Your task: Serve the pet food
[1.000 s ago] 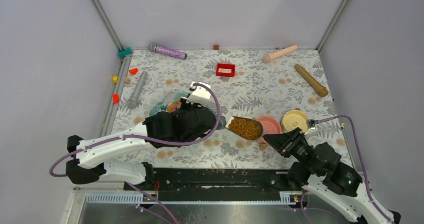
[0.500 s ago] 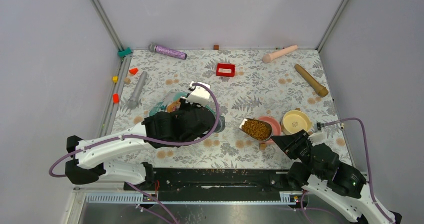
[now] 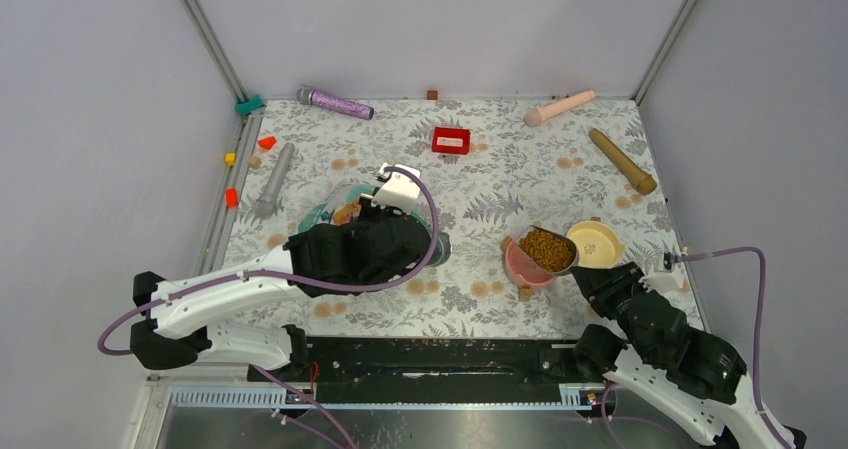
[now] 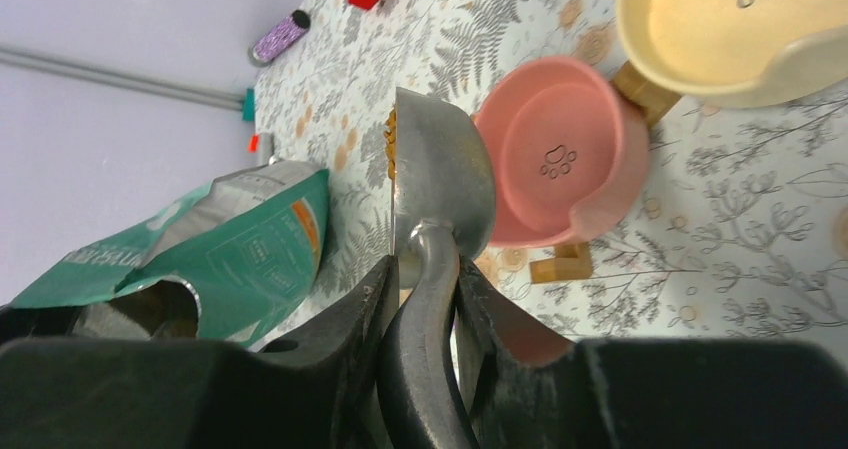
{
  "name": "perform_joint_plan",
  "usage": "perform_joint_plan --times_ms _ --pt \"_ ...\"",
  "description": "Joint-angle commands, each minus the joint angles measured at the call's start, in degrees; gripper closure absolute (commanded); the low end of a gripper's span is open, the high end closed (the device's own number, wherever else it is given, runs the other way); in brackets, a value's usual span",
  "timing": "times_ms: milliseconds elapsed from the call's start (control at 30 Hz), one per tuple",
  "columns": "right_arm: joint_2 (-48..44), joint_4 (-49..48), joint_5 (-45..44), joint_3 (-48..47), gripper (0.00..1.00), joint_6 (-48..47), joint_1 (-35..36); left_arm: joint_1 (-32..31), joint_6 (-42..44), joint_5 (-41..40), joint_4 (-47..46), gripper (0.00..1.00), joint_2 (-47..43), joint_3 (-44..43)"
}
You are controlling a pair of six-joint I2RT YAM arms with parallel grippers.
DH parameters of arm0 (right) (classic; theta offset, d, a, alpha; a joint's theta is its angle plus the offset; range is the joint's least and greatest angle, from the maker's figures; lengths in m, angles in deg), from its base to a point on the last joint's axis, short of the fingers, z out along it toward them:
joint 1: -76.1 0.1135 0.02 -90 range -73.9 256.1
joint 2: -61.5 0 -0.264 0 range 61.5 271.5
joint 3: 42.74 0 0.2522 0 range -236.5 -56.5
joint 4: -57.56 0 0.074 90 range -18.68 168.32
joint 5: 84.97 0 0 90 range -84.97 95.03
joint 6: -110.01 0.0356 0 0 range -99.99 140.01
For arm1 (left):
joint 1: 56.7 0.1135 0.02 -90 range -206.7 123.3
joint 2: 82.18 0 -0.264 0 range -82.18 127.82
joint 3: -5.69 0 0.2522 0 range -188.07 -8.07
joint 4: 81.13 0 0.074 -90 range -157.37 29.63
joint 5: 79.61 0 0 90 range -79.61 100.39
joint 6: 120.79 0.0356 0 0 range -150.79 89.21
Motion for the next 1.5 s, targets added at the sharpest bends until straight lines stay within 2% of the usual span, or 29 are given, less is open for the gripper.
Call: perform_joint_plan --times_ms 0,167,400,700,1000,1467 --pt "-11.1 1.3 -8.3 -2.3 1.0 2.4 -0.4 -0.3 -0.2 -3.7 -5.7 1.0 -2.6 -2.2" --pt "-11.1 6.0 -10.7 -2.2 1.0 4.9 -0.3 -0.3 0.0 -3.7 -5.8 1.0 -2.4 -2.2" --pt "-10.5 6.8 -9.6 0.1 1.0 6.3 -0.3 -0.3 0.2 -3.1 -5.9 1.0 -1.7 -2.2" --pt "-1.0 7.0 -8.6 -2.1 1.0 3.8 -0.3 -0.3 1.3 -1.7 -5.8 1.0 0.3 -3.5" --pt "-0.4 7.9 -7.5 -1.2 1.0 3.6 -0.3 1.5 2.6 1.2 -6.6 1.0 -0.7 -2.3" --pt "18.8 8.9 -6.1 -6.6 1.0 -1.8 -0.4 1.7 2.4 3.8 -9.0 1.0 -3.4 1.5"
